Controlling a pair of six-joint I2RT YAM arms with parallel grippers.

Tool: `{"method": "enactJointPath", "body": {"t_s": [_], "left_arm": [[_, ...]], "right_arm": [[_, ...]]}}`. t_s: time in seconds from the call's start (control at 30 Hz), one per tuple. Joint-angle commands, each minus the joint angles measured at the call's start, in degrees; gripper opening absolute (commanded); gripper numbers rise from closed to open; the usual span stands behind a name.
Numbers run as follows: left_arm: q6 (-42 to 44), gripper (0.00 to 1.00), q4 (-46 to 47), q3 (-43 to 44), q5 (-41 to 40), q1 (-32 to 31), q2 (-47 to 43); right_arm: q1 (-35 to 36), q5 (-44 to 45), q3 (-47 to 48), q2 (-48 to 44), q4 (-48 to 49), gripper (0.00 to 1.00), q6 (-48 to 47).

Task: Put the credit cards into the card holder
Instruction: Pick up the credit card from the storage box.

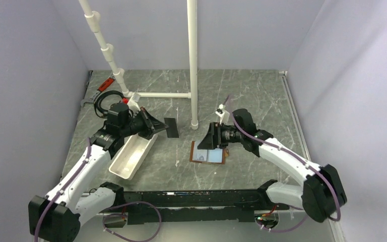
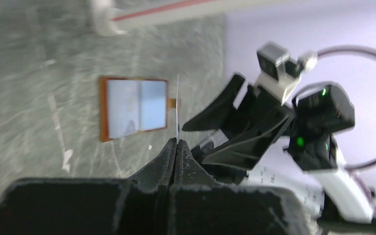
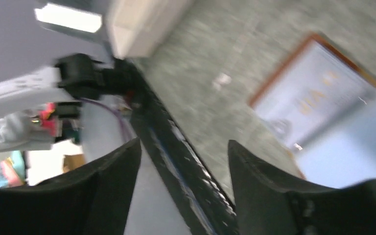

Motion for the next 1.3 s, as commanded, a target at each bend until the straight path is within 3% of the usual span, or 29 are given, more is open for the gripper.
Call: {"method": "enactJointPath", "body": {"t_s": [0.0,0.1,0.33,0.43,0.5,0.53,0.6,0.7,0.73,0.77,0.83,0.9,1.07,1.2,1.27], "left_arm": [[9.1,0.00,24.0,-1.5,19.3,-3.6,1.5],[4.1,0.00,37.3,-4.9,22.5,-6.7,4.5],[0.3,0.00,49.9,-6.2,21.5,-11.5,9.7],[-0.9,0.00,52.8,-6.8,21.2,-11.9,11.3],[-1.7,0.00,54.6,-7.1,21.2,-12.4,12.4],[-1.0,0.01,53.2,-6.7,21.1,-12.5,13.1],[2.8,0.30,42.9,-4.8,17.7,-12.5,13.5],[12.8,0.85,12.4,2.8,7.5,-12.4,15.3],[15.4,0.94,6.3,4.8,4.8,-12.6,17.0],[17.2,0.96,2.1,6.7,2.7,-12.9,19.8],[19.3,0.95,-2.3,8.9,-1.4,-15.1,23.8],[19.3,0.89,-1.9,9.7,-3.9,-17.6,27.3],[16.7,0.85,-1.1,10.8,-10.7,-21.3,35.4],[15.5,0.64,2.5,9.7,-11.7,-22.2,39.7],[16.8,0.61,2.4,10.3,-11.9,-22.5,41.6]], "right_arm": [[0.0,-9.5,-3.6,-7.3,27.6,0.73,16.9],[0.0,-8.0,-5.7,-7.0,37.9,0.74,26.3],[-0.1,-4.5,-12.5,-7.0,53.4,0.49,37.5],[-0.2,-4.7,-13.3,-6.7,56.2,0.32,39.1],[-0.7,-4.4,-14.4,-7.3,57.4,0.07,39.8],[-1.2,-4.3,-14.7,-8.0,55.8,0.00,39.1],[-3.0,-4.7,-13.7,-9.7,43.0,0.00,33.7],[-8.5,-3.1,-9.4,-10.9,15.9,0.00,17.3],[-9.3,-3.3,-7.2,-8.7,7.1,0.00,10.6],[-9.8,-4.2,-5.1,-5.6,-0.8,0.00,4.5],[-10.0,-7.0,-2.3,0.1,-10.9,0.00,-5.8],[-9.9,-6.8,-2.1,2.1,-13.6,0.00,-7.2],[-10.4,-6.8,-4.5,1.6,-9.9,0.00,-4.5],[-11.2,-6.9,-6.7,4.4,-7.3,0.00,-4.9],[-12.0,-6.2,-7.6,6.0,-6.3,0.00,-5.6]]}}
